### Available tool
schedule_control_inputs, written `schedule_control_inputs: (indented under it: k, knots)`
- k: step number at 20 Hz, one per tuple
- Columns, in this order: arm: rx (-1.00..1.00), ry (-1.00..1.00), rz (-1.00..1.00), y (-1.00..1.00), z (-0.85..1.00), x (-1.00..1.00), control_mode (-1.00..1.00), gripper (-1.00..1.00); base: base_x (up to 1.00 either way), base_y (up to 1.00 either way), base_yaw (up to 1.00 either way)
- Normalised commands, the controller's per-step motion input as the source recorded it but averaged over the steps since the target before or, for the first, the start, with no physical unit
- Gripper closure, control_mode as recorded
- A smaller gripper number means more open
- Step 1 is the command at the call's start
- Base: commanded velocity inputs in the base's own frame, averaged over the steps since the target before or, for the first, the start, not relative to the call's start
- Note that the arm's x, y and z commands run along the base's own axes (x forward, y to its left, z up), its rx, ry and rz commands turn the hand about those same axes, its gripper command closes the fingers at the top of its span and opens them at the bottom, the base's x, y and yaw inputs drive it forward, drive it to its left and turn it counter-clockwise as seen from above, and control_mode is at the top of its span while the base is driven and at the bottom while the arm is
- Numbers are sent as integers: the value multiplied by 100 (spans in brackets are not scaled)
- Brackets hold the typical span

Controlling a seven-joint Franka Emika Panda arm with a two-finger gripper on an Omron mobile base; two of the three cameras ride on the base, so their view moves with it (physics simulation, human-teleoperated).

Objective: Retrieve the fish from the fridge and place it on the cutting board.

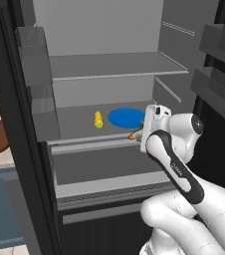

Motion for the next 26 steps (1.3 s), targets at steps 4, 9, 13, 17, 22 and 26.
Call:
schedule_control_inputs:
  k: [4,9,13,17,22,26]
  knots:
    - [0,-6,0,-6,30,-54,-100,100,0,0,0]
    - [0,-6,0,-3,28,-44,-100,100,0,0,0]
    - [0,0,0,0,3,-5,100,100,0,0,0]
    - [0,0,0,0,0,0,100,100,-28,0,0]
    - [0,0,0,0,0,0,100,100,-79,-1,0]
    - [0,0,0,0,0,0,100,100,-76,0,0]
